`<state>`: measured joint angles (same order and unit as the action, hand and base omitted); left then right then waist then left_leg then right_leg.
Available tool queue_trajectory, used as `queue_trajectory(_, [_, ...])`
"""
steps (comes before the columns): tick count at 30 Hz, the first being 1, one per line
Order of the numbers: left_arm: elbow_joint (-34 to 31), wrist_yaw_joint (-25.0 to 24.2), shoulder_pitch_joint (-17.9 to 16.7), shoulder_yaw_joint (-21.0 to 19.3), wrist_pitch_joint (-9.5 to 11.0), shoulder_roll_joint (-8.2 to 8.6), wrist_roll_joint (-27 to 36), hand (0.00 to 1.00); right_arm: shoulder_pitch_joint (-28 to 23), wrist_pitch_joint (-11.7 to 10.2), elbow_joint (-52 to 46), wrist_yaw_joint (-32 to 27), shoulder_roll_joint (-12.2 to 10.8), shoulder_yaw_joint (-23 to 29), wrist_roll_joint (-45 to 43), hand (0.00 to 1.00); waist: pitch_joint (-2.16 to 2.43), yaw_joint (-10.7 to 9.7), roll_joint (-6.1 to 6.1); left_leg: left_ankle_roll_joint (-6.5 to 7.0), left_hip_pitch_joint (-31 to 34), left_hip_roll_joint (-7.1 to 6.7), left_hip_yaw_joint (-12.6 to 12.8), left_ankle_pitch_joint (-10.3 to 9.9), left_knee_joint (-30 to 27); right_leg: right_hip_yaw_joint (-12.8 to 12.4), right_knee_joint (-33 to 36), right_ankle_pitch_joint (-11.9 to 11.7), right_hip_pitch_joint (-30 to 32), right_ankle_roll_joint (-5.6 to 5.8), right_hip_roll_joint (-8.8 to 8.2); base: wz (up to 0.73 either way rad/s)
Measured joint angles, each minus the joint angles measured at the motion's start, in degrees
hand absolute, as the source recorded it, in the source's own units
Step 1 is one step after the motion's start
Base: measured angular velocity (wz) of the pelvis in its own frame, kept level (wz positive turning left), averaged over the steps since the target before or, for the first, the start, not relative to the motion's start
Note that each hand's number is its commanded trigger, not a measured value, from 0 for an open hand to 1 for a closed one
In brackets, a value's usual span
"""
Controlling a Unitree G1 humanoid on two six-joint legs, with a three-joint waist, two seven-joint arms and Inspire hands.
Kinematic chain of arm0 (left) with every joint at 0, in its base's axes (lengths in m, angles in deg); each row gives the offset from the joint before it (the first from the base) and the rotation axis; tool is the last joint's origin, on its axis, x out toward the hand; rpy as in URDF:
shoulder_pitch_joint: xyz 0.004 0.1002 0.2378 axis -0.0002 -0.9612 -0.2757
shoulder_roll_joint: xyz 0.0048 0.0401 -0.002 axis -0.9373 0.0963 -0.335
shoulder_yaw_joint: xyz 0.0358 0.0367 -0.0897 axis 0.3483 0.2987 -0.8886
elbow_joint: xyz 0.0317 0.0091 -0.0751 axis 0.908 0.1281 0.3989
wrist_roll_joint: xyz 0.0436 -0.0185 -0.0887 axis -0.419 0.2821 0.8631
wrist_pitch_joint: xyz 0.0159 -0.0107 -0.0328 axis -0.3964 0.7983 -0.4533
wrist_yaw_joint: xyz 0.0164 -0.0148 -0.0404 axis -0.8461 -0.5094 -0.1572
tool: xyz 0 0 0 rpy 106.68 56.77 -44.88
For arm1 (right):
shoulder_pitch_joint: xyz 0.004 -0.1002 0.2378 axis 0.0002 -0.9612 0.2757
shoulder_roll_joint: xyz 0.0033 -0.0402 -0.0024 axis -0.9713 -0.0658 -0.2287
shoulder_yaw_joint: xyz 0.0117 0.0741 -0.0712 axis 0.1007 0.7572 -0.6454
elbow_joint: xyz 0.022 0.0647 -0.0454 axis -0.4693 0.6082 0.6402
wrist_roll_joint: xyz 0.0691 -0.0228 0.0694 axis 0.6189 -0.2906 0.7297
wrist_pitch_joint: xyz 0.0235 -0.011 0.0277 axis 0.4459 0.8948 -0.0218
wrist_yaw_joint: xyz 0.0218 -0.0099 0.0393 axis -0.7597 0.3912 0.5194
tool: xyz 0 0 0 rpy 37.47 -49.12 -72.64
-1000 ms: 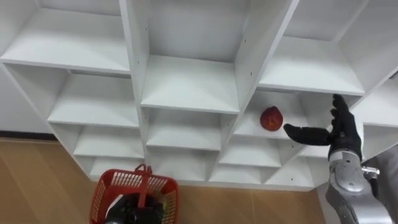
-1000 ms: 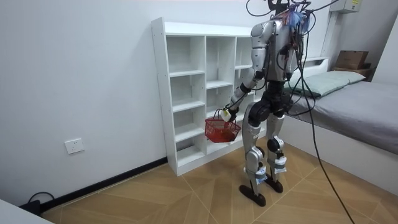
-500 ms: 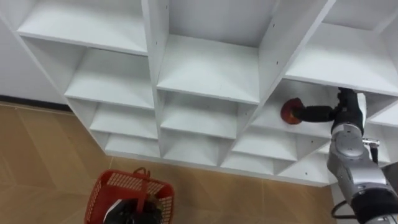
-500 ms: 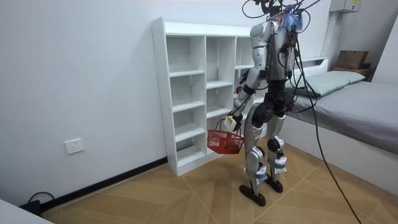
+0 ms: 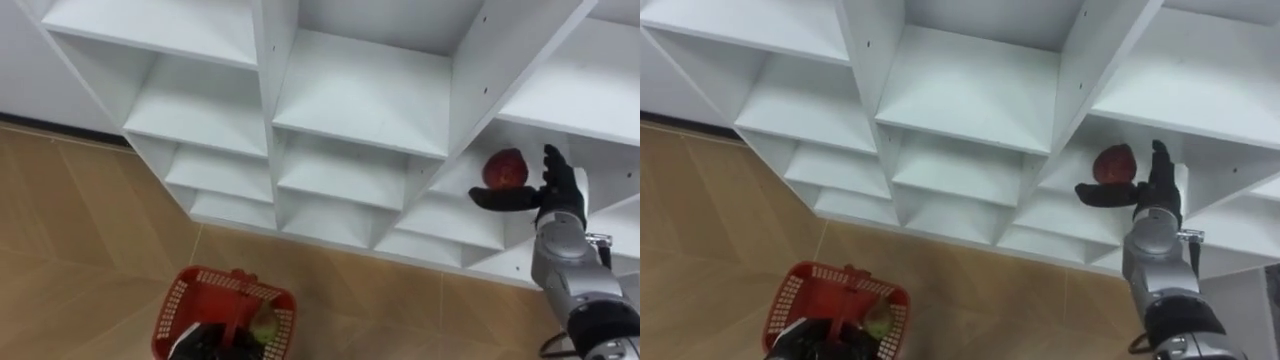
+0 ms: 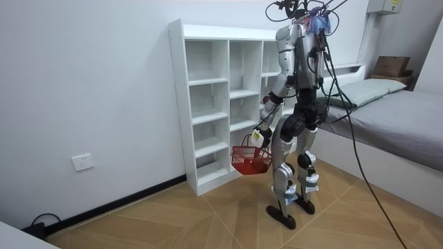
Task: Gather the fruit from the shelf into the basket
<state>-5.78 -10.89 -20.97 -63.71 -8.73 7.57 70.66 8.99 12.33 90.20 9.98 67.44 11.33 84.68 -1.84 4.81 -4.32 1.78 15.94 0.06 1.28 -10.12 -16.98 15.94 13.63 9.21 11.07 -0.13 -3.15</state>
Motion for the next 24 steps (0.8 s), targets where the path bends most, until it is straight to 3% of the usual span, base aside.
queue_trajectory(10, [2.86, -1.15, 1.06, 1.77, 1.96, 0.01, 0.01, 1.00, 0.11, -0.49, 2.33, 0.03, -0.01, -1.18, 0.02, 0.00, 0.02, 0.02, 0.47, 0.14, 0.73, -0.05, 0.32, 0.40, 0.01, -0.10, 1.22, 0.01, 1.37, 0.00, -0.33, -0.01])
queue_trajectory(24, [2.88, -1.77, 1.50, 2.02, 2.37, 0.01, 0.10, 1.00, 1.25, -0.98, 2.76, -2.25, 0.01, -1.15, 0.00, 0.00, 0.01, 0.05, 0.38, 0.62, 1.62, -0.45, 0.71, 0.85, -0.50, -0.32, 3.10, 0.08, 2.98, 0.01, -1.14, -0.01])
